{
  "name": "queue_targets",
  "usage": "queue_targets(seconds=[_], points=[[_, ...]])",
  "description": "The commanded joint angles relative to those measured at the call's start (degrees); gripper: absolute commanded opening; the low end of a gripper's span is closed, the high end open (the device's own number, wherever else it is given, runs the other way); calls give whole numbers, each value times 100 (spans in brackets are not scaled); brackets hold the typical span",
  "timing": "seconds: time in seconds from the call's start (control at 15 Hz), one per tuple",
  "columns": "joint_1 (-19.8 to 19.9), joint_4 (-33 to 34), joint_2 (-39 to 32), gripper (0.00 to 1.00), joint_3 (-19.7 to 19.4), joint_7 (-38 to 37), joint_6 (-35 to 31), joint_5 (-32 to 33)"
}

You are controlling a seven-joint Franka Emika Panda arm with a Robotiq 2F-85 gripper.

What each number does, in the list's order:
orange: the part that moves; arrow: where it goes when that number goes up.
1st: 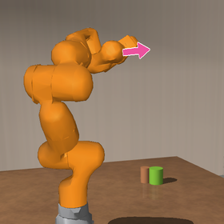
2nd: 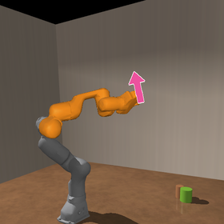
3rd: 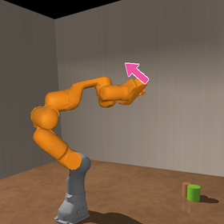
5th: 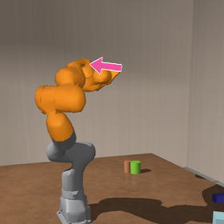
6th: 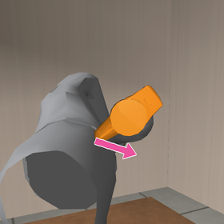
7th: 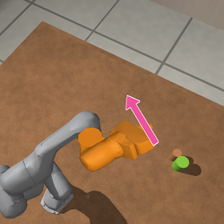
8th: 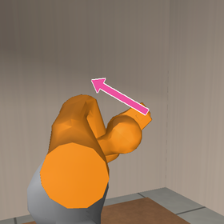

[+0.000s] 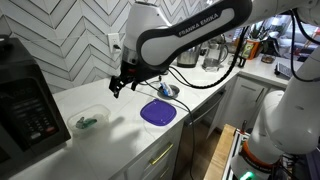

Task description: Pick up the clear lunch box and pour all its contents onto the kitchen counter, put the clear lunch box on the right side of the kitchen counter

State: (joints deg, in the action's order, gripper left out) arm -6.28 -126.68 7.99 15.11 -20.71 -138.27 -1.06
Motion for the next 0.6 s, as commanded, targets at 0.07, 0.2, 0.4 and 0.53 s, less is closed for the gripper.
queue_targets(seconds=[0.07,0.2,0.4,0.53], points=[[-115,84,-241,100,-35,-156,-16,293],[-133,158,-435,100,33,-480,-139,632],[-221,431,-803,100,28,-924,-347,987],[-310,687,-1070,98,-27,-1210,-425,1187]])
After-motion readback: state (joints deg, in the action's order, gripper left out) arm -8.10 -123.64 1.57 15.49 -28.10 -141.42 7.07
